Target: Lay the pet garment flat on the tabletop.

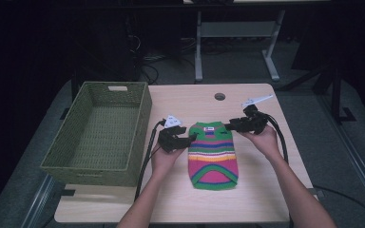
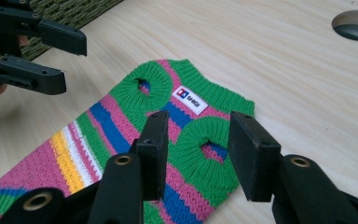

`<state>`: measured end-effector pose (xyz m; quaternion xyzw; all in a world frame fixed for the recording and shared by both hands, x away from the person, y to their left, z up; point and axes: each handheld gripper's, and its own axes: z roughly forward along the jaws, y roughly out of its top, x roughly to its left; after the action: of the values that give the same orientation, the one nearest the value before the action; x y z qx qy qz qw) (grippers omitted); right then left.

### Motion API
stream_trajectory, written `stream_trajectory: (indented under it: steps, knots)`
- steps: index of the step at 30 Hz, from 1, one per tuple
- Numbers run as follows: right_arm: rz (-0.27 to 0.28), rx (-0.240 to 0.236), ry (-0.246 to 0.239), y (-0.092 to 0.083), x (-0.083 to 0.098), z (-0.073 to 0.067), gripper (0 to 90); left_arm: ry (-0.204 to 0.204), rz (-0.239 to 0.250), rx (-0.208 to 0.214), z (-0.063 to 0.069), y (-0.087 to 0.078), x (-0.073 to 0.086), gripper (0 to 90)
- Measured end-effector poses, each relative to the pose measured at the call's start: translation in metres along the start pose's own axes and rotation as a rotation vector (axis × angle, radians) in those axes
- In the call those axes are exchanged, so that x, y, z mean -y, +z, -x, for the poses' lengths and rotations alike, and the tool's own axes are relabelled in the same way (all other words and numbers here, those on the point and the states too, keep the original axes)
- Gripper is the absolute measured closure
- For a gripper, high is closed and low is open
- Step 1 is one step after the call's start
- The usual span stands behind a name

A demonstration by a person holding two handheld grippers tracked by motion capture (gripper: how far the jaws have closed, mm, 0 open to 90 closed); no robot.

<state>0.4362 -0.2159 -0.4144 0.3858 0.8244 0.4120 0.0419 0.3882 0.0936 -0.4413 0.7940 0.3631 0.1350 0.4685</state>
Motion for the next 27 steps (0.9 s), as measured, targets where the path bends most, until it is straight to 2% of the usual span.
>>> stream_trajectory:
  steps: [1,2,8,10,11,13,16,23,27]
  knots:
    - [0.003,-0.002,0.0,-0.001,0.002,0.0,56.1,0.002,-0.003,0.002,0.001,0.0,0.0,42.0]
    - [0.002,-0.027,0.009,-0.003,0.005,0.001,53.5,0.011,-0.001,0.006,0.004,-0.001,0.0,40.9]
    - [0.018,-0.06,0.012,-0.009,0.013,0.002,52.2,0.032,0.013,0.008,0.01,-0.005,-0.003,37.9]
    - [0.028,-0.07,0.021,-0.011,0.015,0.003,49.7,0.02,0.011,0.02,0.01,-0.006,-0.003,36.3]
    - [0.017,-0.084,0.034,-0.011,0.018,0.005,46.8,0.024,0.005,0.023,0.01,-0.006,-0.003,36.2]
    - [0.014,-0.085,0.032,-0.011,0.019,0.005,45.9,0.034,-0.006,0.019,0.01,-0.007,-0.002,35.6]
    - [0.011,-0.09,0.033,-0.013,0.023,0.006,42.9,0.029,0.001,0.009,0.01,-0.009,-0.001,33.2]
    - [0.006,-0.098,0.035,-0.018,0.029,0.005,40.2,0.005,0.0,-0.004,0.01,-0.013,0.002,26.4]
    - [0.003,-0.105,0.03,-0.019,0.031,0.003,38.7,0.008,0.001,-0.031,0.01,-0.016,0.002,22.7]
